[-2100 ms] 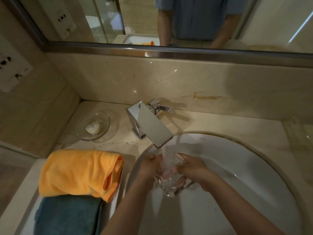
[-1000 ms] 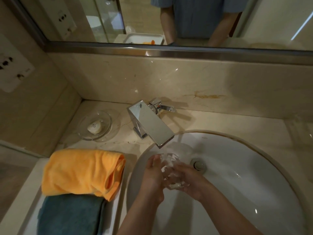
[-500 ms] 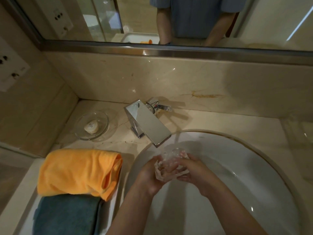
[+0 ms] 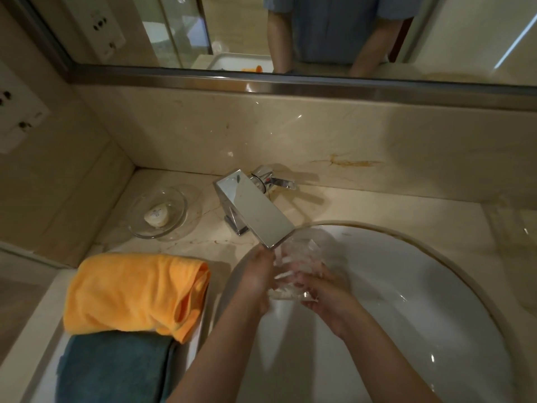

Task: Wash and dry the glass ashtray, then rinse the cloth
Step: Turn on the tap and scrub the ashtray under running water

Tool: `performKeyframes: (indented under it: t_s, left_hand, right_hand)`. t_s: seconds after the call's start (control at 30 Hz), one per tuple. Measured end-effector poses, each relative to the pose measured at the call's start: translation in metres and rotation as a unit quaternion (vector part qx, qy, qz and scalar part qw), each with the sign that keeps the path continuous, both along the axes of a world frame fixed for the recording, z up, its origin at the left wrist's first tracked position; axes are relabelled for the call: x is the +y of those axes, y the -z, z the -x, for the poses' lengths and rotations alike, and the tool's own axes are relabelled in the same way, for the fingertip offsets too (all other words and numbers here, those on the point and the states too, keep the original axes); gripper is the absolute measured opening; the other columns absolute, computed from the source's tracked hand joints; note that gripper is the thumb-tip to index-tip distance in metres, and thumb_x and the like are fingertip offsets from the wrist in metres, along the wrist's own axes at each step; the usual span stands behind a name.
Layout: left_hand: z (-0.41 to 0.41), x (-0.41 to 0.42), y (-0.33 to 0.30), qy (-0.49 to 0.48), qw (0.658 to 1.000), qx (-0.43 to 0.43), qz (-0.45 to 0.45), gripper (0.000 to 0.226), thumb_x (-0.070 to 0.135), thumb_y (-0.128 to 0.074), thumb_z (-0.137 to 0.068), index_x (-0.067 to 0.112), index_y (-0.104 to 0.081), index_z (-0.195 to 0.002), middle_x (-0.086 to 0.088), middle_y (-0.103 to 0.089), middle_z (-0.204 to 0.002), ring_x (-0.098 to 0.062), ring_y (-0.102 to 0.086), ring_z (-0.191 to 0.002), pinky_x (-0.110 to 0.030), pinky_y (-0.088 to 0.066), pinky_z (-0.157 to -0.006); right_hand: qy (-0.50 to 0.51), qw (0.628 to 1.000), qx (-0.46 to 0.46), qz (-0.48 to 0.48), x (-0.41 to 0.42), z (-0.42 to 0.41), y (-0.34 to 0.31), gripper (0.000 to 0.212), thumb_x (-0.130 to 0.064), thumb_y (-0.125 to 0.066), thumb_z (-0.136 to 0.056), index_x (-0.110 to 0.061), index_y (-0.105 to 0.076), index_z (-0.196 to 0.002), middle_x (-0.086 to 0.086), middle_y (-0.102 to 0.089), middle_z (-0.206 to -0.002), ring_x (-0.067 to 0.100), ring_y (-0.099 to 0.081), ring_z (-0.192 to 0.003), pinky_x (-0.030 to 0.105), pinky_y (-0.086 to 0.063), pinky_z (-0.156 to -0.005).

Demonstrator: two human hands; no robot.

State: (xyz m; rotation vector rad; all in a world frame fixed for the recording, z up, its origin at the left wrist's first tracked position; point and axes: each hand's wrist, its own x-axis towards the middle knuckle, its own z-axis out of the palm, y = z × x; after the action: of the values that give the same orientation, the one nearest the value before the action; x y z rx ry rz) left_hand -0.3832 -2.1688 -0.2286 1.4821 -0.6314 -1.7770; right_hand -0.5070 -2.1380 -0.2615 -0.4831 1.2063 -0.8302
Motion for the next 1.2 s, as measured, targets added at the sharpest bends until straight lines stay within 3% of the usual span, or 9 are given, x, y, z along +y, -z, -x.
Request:
performKeyframes:
  t_s: [0.13, 0.23, 0.43, 0.6, 0.7, 0.83, 0.93, 1.1, 1.2]
  left_hand:
    - [0.0, 0.005, 0.0, 0.038, 0.996, -0.046, 0.07, 0.025, 0.036, -0.05, -0.091, 0.019, -0.068, -0.089, 0.002, -0.072, -0.088, -0.02, -0.07, -0.082, -0.024, -0.049, -0.062]
    - [0.0, 0.007, 0.001, 0.08, 0.986, -0.089, 0.12, 0.023, 0.036, -0.05, -0.092, 0.02, -0.067, -0.092, 0.006, -0.072, -0.091, -0.009, -0.07, -0.078, -0.019, -0.049, -0.067]
    - [-0.012, 0.004, -0.001, 0.161, 0.953, -0.145, 0.212, 0.017, 0.01, -0.058, -0.088, 0.022, -0.066, -0.078, 0.024, -0.07, -0.071, 0.01, -0.063, -0.073, -0.008, -0.044, -0.069]
    - [-0.021, 0.007, 0.008, 0.175, 0.945, -0.176, 0.212, 0.028, 0.05, -0.054, -0.082, 0.027, -0.068, -0.09, 0.008, -0.073, -0.087, -0.009, -0.068, -0.084, -0.034, -0.053, -0.082]
    - [-0.018, 0.013, 0.01, 0.152, 0.974, -0.107, 0.127, 0.029, 0.031, -0.043, -0.097, 0.016, -0.067, -0.099, 0.0, -0.075, -0.093, -0.014, -0.07, -0.089, -0.034, -0.055, -0.084]
    - [-0.018, 0.011, 0.011, 0.175, 0.981, 0.007, 0.082, 0.034, 0.019, -0.051, -0.086, 0.01, -0.062, -0.117, -0.02, -0.063, -0.119, -0.04, -0.057, -0.113, -0.056, -0.04, -0.098]
    - [-0.023, 0.01, 0.016, 0.161, 0.979, 0.115, 0.052, 0.051, 0.0, -0.047, -0.077, 0.001, -0.051, -0.128, -0.02, -0.051, -0.136, -0.033, -0.046, -0.128, -0.054, -0.024, -0.113]
    - [-0.025, 0.012, 0.018, 0.121, 0.962, 0.244, 0.033, 0.054, -0.005, -0.044, -0.071, -0.008, -0.051, -0.125, -0.02, -0.052, -0.133, -0.034, -0.049, -0.121, -0.045, -0.038, -0.103]
    - [-0.027, 0.012, 0.019, 0.09, 0.949, 0.3, 0.008, 0.05, -0.002, -0.046, -0.069, -0.001, -0.059, -0.117, -0.02, -0.057, -0.128, -0.035, -0.049, -0.119, -0.051, -0.031, -0.106]
  right_hand:
    - [-0.021, 1.0, 0.012, -0.015, 0.0, 0.002, 0.004, 0.027, 0.004, -0.055, -0.083, -0.015, -0.06, -0.102, 0.007, -0.061, -0.09, 0.018, -0.058, -0.079, 0.031, -0.046, -0.071]
    - [-0.029, 1.0, -0.007, -0.005, -0.005, 0.002, 0.004, 0.024, 0.007, -0.053, -0.085, -0.013, -0.063, -0.093, 0.007, -0.064, -0.087, 0.015, -0.056, -0.073, 0.032, -0.045, -0.067]
    - [-0.019, 0.999, -0.007, -0.029, -0.008, 0.001, 0.003, 0.024, 0.012, -0.062, -0.077, -0.011, -0.067, -0.082, 0.003, -0.068, -0.073, 0.012, -0.068, -0.067, 0.03, -0.056, -0.056]
    - [0.009, 1.0, -0.002, 0.007, -0.011, -0.005, 0.0, 0.017, -0.026, -0.068, -0.077, -0.012, -0.065, -0.086, 0.002, -0.063, -0.063, 0.012, -0.061, -0.051, 0.02, -0.043, -0.043]
    - [0.044, 0.995, 0.086, 0.021, -0.012, -0.009, 0.0, 0.018, -0.029, -0.057, -0.09, -0.017, -0.066, -0.08, -0.001, -0.064, -0.058, 0.011, -0.057, -0.044, 0.017, -0.04, -0.039]
    - [0.056, 0.991, 0.12, 0.03, -0.01, -0.007, -0.001, 0.017, -0.03, -0.057, -0.09, -0.017, -0.067, -0.084, -0.005, -0.064, -0.054, 0.007, -0.06, -0.045, 0.02, -0.046, -0.044]
    - [0.049, 0.994, 0.09, 0.031, -0.009, -0.003, -0.002, 0.021, -0.028, -0.054, -0.092, -0.015, -0.066, -0.08, -0.003, -0.062, -0.051, 0.01, -0.06, -0.044, 0.019, -0.047, -0.043]
    - [0.017, 0.995, 0.091, 0.03, -0.012, -0.001, -0.003, 0.025, -0.036, -0.056, -0.089, -0.014, -0.068, -0.091, -0.003, -0.063, -0.058, 0.016, -0.063, -0.056, 0.026, -0.047, -0.054]
    - [0.03, 0.995, 0.097, 0.018, -0.012, -0.001, -0.003, 0.018, -0.032, -0.057, -0.089, -0.019, -0.069, -0.089, -0.004, -0.069, -0.068, 0.008, -0.066, -0.058, 0.02, -0.048, -0.05]
